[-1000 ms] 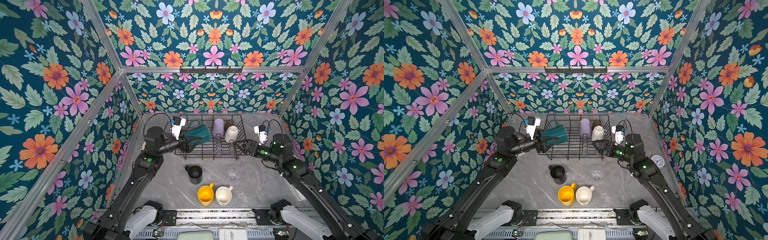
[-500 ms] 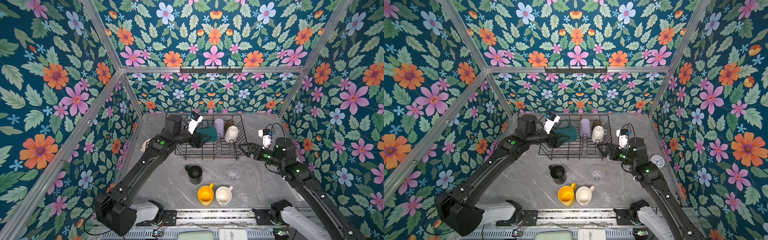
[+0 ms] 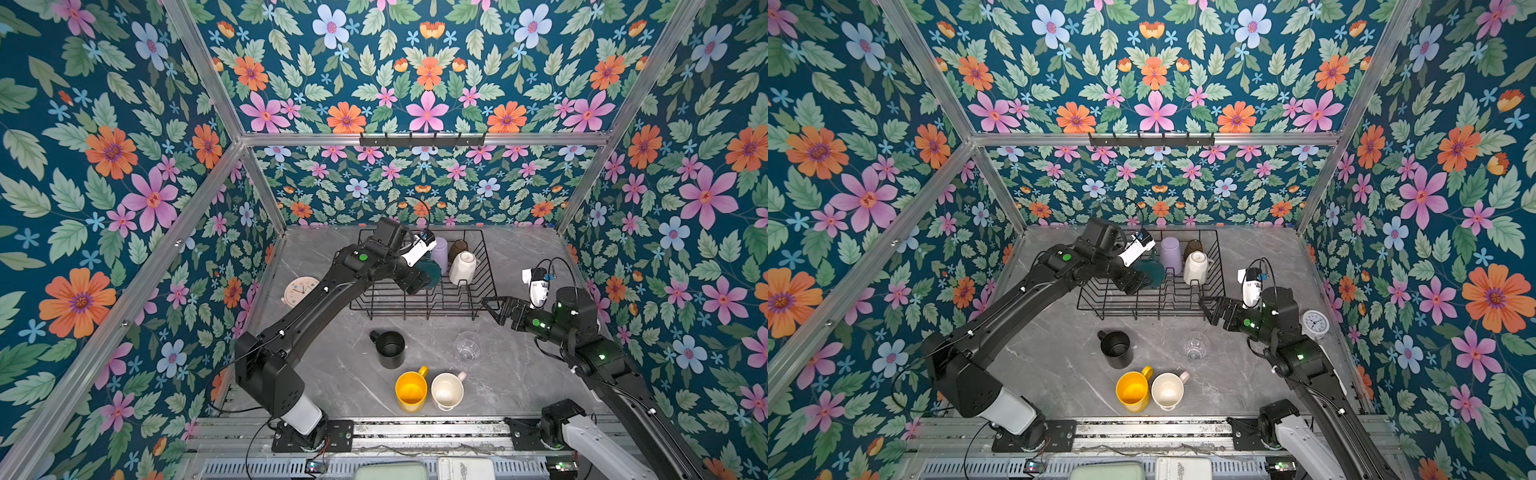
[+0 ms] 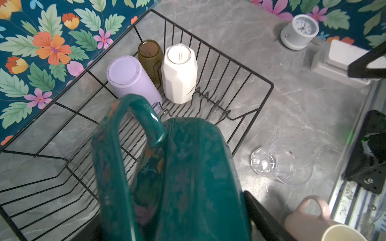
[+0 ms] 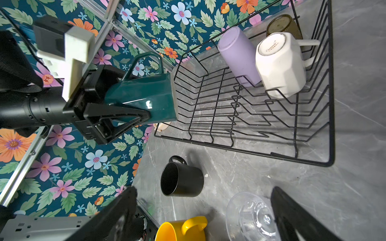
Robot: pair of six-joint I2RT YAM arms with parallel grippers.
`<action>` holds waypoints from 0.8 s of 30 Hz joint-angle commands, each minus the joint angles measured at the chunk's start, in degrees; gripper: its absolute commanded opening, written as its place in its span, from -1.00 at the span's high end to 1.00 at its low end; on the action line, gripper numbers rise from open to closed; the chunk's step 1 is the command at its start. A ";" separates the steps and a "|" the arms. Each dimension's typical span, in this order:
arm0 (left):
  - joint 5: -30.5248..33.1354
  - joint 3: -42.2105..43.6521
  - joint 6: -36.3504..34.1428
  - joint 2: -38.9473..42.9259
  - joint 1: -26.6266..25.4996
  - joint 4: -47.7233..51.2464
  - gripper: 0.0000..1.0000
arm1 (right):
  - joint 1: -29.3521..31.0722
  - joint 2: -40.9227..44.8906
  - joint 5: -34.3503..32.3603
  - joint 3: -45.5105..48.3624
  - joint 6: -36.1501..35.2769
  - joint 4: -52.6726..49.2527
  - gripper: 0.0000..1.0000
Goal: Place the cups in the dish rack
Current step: 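Open the right gripper and withdraw it while the left gripper holds the green mug, then lower the green mug mouth-down into the rack beside the white mug with the left gripper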
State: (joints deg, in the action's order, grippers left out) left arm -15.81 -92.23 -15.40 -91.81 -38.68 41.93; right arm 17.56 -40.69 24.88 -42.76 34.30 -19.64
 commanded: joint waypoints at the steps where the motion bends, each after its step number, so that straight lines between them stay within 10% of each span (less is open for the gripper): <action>1: 2.27 -1.87 -3.60 -1.66 -0.56 0.95 1.00 | 0.02 1.21 -0.80 0.35 -0.55 -0.53 -0.98; 24: 10.54 -16.47 -7.40 -21.22 -5.36 5.97 1.00 | -0.01 6.90 -0.19 5.13 1.87 -0.71 -0.98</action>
State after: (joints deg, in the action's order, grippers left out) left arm -6.20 -107.66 -21.50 -112.29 -43.62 47.70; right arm 17.52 -34.00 24.53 -37.80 35.83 -21.08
